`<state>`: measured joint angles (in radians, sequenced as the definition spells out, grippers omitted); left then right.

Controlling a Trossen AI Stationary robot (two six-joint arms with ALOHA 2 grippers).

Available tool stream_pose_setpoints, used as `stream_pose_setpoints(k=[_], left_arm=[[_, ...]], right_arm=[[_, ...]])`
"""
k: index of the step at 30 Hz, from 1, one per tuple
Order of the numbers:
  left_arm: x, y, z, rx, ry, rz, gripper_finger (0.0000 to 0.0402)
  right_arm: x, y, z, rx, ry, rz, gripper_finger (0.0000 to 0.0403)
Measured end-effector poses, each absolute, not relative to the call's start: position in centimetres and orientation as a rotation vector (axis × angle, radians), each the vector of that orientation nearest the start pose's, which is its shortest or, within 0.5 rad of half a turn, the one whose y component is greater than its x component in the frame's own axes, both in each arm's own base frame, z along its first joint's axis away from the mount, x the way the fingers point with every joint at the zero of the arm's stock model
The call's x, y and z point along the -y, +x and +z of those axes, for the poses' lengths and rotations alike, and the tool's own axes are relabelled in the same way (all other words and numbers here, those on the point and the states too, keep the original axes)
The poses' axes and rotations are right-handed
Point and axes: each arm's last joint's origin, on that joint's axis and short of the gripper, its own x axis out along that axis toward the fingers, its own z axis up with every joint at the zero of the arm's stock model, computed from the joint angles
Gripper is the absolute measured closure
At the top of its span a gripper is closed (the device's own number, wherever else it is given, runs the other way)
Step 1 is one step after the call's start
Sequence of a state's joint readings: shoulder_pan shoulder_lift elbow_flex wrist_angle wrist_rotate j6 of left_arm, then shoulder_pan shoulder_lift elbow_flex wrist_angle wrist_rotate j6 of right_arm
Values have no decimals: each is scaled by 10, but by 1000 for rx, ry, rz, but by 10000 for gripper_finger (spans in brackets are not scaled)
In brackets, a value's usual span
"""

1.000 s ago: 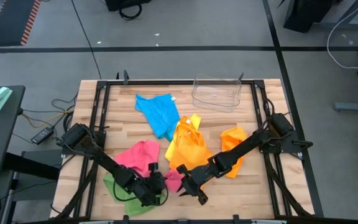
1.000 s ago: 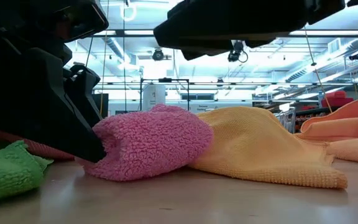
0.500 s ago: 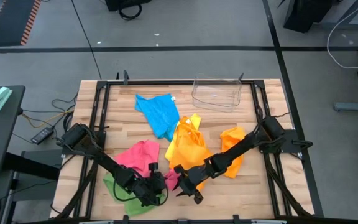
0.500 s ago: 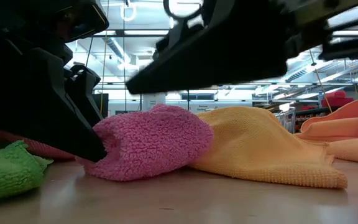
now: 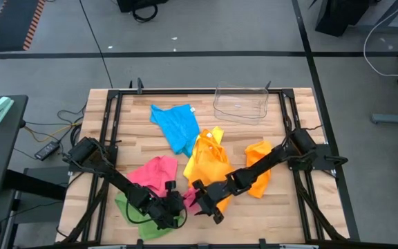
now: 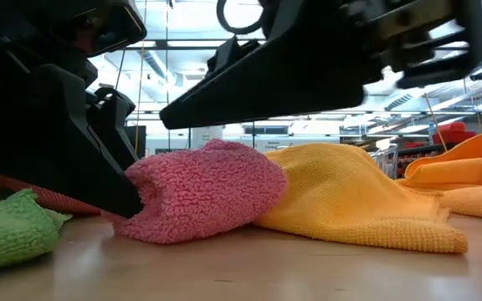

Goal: Fold microfiber towels
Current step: Fold the top pink microfiber cloth

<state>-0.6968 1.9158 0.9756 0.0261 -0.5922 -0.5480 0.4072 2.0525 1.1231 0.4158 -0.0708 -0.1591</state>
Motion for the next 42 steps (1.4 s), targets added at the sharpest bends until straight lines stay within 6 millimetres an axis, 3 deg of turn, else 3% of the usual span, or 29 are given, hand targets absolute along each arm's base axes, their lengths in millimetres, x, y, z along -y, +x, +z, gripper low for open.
stream_pose_setpoints(k=[7, 21, 29, 37, 42], left_arm=[[217, 285, 117, -721, 27, 102, 256], [218, 286, 117, -720, 32, 81, 257], [226, 277, 147, -674, 2, -23, 269], [220, 286, 141, -632, 14, 60, 269], [218, 294, 148, -542, 8, 82, 264]], right_arm=[[-142, 392, 122, -578, -178, 440, 200], [-134, 384, 111, -657, -102, 405, 108], [-134, 384, 111, -657, -107, 403, 107], [-134, 384, 111, -656, -109, 403, 108], [-134, 384, 111, -655, -110, 403, 108]])
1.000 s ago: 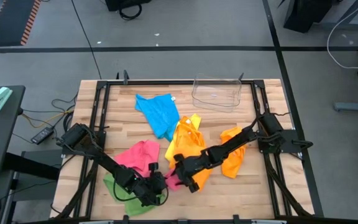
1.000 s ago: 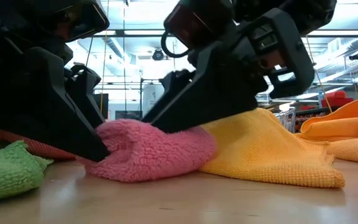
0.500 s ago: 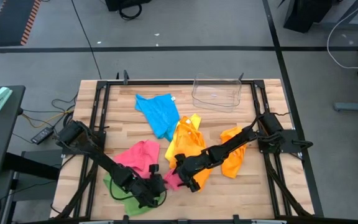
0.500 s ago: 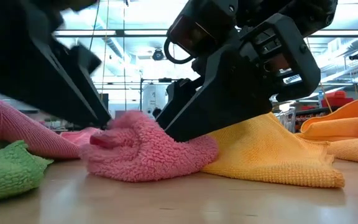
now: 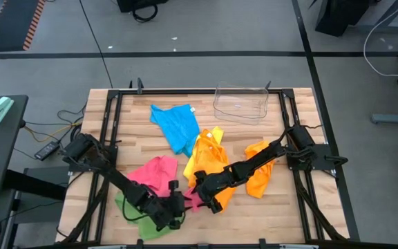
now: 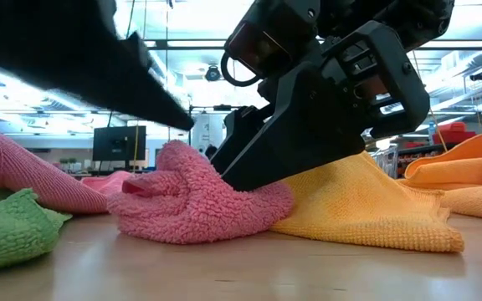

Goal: Fold microfiber towels
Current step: Fold the top pink microfiber cloth

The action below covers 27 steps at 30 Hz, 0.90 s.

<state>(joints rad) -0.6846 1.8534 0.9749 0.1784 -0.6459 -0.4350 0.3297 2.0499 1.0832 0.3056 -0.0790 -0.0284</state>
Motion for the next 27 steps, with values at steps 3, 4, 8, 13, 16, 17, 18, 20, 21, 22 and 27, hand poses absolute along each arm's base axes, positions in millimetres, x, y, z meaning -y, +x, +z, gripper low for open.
stream_pose_setpoints(k=[3, 4, 8, 13, 16, 17, 18, 20, 21, 22, 27], left_arm=[[216, 298, 150, -517, -4, 89, 261], [215, 299, 150, -516, -6, 92, 260], [211, 302, 140, -538, -3, 113, 267], [212, 302, 123, -597, -2, 112, 277], [214, 299, 120, -626, -28, 109, 280], [215, 298, 119, -630, -32, 106, 280], [216, 297, 119, -633, -32, 103, 280], [219, 294, 118, -643, -21, 98, 279], [219, 293, 118, -652, -13, 98, 279], [219, 292, 117, -660, -8, 100, 279], [218, 290, 116, -680, -23, 111, 284]], right_arm=[[-134, 384, 111, -655, -110, 403, 108], [-134, 384, 111, -654, -110, 403, 108], [-134, 384, 111, -654, -109, 403, 108], [-134, 384, 111, -654, -109, 403, 108], [-134, 384, 111, -656, -109, 404, 108], [-135, 383, 111, -656, -109, 405, 108], [-136, 383, 111, -656, -111, 408, 107], [-137, 383, 111, -655, -119, 412, 104], [-137, 383, 111, -653, -127, 415, 102], [-138, 382, 111, -651, -136, 421, 100], [-148, 382, 114, -628, -188, 419, 98]])
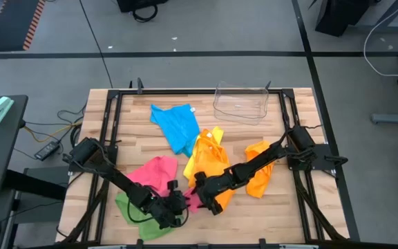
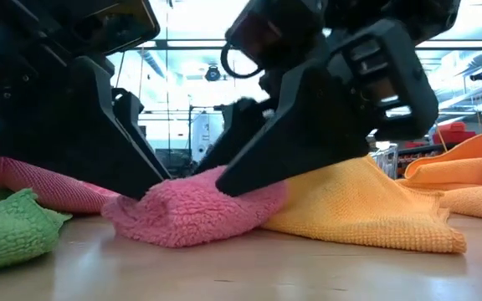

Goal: Fold microfiber towels
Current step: Fold the top pink microfiber cloth

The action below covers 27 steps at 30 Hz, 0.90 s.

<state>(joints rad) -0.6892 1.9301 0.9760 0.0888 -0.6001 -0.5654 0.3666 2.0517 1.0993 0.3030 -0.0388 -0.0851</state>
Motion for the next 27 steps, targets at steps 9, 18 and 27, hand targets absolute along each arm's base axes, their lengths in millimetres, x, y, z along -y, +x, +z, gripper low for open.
stream_pose_setpoints(k=[9, 18, 27], left_arm=[[221, 287, 114, -697, -9, 104, 281], [220, 287, 114, -705, -4, 95, 291], [222, 285, 114, -707, -3, 89, 283]], right_arm=[[-183, 381, 139, -535, -316, 490, 97], [-193, 378, 142, -473, -394, 471, 97], [-163, 396, 105, -566, -358, 402, 97]])
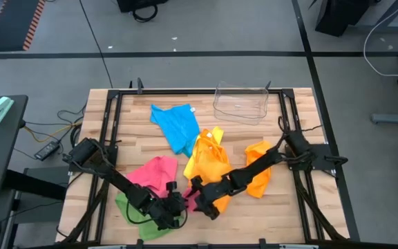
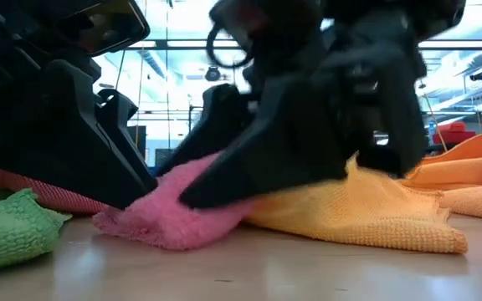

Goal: Fold microfiber towels
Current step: Fold the top pink microfiber cloth, then put the folded top pink microfiber cloth into the transparent bin

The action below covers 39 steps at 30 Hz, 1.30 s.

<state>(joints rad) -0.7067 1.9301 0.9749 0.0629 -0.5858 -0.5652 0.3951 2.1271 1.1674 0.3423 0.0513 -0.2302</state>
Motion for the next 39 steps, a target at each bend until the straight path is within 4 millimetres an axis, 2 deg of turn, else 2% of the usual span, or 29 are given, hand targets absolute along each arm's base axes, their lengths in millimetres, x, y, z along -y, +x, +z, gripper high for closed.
stream_pose_setpoints(k=[6, 12, 19, 23, 30, 35, 39], left_arm=[[225, 282, 113, -712, 2, 78, 287], [225, 282, 113, -713, 1, 76, 281], [225, 282, 113, -712, 1, 75, 281], [225, 282, 113, -711, 2, 74, 286], [225, 282, 113, -714, 7, 68, 281], [225, 282, 113, -714, 7, 68, 283], [225, 282, 113, -717, 14, 68, 287]], right_arm=[[-151, 402, 90, -604, -271, 397, 97], [-150, 402, 82, -640, -239, 401, 97], [-150, 401, 89, -635, -232, 399, 97], [-151, 397, 103, -632, -248, 408, 97], [-160, 386, 147, -564, -343, 418, 97], [-177, 376, 144, -572, -463, 460, 97], [-195, 363, 139, -594, -756, 370, 98]])
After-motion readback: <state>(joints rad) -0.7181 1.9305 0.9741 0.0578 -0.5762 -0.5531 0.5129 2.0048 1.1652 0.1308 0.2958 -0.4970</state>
